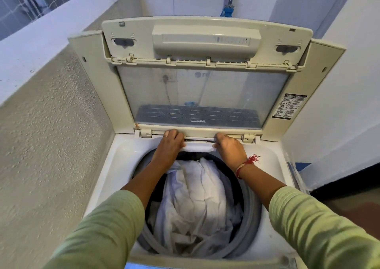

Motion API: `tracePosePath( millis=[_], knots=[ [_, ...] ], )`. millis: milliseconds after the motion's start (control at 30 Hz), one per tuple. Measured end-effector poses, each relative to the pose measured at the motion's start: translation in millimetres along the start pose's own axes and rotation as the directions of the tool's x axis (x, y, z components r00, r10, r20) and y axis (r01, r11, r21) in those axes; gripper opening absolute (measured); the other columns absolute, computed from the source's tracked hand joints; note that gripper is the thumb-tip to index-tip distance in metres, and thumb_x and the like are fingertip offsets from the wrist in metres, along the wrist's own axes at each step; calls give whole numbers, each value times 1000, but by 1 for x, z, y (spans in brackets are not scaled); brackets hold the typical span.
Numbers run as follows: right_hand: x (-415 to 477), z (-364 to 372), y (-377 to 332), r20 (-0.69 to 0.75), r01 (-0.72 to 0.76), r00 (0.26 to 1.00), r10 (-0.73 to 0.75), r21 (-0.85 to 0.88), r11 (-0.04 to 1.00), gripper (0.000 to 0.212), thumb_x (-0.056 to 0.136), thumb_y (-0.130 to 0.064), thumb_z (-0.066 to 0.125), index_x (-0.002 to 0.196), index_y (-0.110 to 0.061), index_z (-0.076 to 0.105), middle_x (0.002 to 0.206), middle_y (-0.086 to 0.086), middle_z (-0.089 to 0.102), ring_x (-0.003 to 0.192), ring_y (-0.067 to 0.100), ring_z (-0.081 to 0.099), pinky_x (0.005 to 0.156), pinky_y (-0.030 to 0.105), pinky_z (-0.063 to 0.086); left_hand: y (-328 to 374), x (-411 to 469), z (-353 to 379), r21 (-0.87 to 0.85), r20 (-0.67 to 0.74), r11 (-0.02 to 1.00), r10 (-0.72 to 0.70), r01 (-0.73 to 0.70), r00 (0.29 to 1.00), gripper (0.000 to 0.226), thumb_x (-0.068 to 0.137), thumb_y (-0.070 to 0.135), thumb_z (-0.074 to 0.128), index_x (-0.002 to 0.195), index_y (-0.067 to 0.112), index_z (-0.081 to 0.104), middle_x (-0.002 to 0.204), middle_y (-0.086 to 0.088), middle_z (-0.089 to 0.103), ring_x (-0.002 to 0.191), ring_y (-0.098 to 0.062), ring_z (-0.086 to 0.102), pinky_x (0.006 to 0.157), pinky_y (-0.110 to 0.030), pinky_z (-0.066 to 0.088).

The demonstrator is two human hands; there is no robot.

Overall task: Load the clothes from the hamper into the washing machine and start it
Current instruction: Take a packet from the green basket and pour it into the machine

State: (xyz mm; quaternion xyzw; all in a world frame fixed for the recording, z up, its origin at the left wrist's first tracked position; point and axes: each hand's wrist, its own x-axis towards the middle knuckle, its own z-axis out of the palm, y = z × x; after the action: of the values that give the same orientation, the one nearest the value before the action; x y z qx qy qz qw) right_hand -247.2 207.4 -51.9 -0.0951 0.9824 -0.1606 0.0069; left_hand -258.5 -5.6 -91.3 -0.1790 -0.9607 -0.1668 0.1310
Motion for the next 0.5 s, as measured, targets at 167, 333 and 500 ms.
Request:
tracePosePath(
  millis=[167, 333, 500],
  knots=[
    [-1, -2, -1, 3, 14, 1000, -14, -6, 1000, 18, 93, -16, 49, 108, -5, 51, 99, 20, 67, 90, 39, 63, 70, 37, 45, 2, 0, 0, 38, 1, 999, 20, -20, 1000, 27, 64, 2, 80, 80, 7, 58, 78, -13, 59, 66, -31, 57, 54, -32, 51],
    [-2, 2, 1, 6, 13, 1000, -14, 28, 1000, 17, 93, -16, 49, 107, -7, 50, 97, 17, 68, 89, 37, 64, 71, 36, 45, 3, -1, 3, 77, -16, 997, 14, -12, 1000, 32, 61, 6, 83, 80, 11, 57, 78, -11, 59, 64, -28, 57, 53, -30, 51],
    [1, 1, 0, 8, -19, 1000, 19, 24, 1000, 17, 94, -19, 48, 106, -8, 49, 96, 19, 68, 88, 38, 63, 69, 35, 43, 14, 3, 2, 153, -13, 986, -71, 72, 997, 28, 62, 13, 83, 79, 12, 61, 77, -9, 61, 64, -26, 59, 53, -29, 51]
  ],
)
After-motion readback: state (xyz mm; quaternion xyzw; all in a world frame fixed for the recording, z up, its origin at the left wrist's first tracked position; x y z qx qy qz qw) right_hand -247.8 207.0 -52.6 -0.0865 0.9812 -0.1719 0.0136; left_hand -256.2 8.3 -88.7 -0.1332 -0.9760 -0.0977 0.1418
